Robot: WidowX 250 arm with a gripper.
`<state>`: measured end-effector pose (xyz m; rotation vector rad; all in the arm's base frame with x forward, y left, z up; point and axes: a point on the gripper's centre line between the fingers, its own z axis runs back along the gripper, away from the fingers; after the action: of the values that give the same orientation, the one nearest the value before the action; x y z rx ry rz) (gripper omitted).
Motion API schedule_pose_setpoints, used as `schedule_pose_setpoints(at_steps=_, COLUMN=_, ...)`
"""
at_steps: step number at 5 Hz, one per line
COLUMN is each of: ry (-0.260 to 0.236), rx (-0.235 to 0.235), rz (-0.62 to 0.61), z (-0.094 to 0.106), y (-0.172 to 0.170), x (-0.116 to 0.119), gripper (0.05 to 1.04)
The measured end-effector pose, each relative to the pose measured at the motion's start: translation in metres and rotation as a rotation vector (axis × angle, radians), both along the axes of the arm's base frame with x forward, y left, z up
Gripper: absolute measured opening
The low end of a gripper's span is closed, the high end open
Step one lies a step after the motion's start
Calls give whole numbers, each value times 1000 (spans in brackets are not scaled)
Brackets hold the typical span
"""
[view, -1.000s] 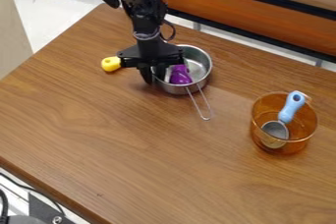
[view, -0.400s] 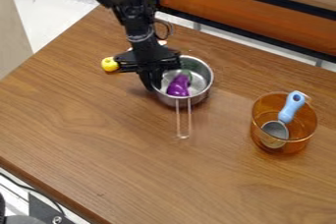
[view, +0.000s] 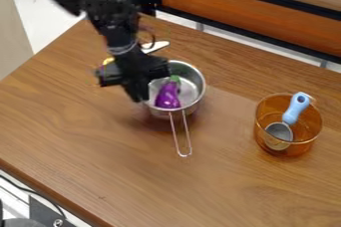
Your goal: Move the silver pot to the middle lower side of the table
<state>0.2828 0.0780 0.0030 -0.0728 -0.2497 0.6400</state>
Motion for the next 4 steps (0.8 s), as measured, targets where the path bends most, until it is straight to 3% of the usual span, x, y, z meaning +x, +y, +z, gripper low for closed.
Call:
schedule_pose_setpoints(at_steps=1, ry=-32, rx=16, rz=33, z=9, y=-8, x=-37, gripper=63)
schedule_pose_setpoints(at_steps=2, ry=-44, rx=57, rz=215, z=9, y=-17, x=-72, gripper=63)
schedule_pose_setpoints(at_steps=3, ry=-40, rx=66, rz=297, z=2, y=-30, x=-96, gripper=63)
schedule_pose_setpoints(at_steps=4, ry=5, rx=73, rz=337, z=-10, y=-40, x=-100, gripper=62)
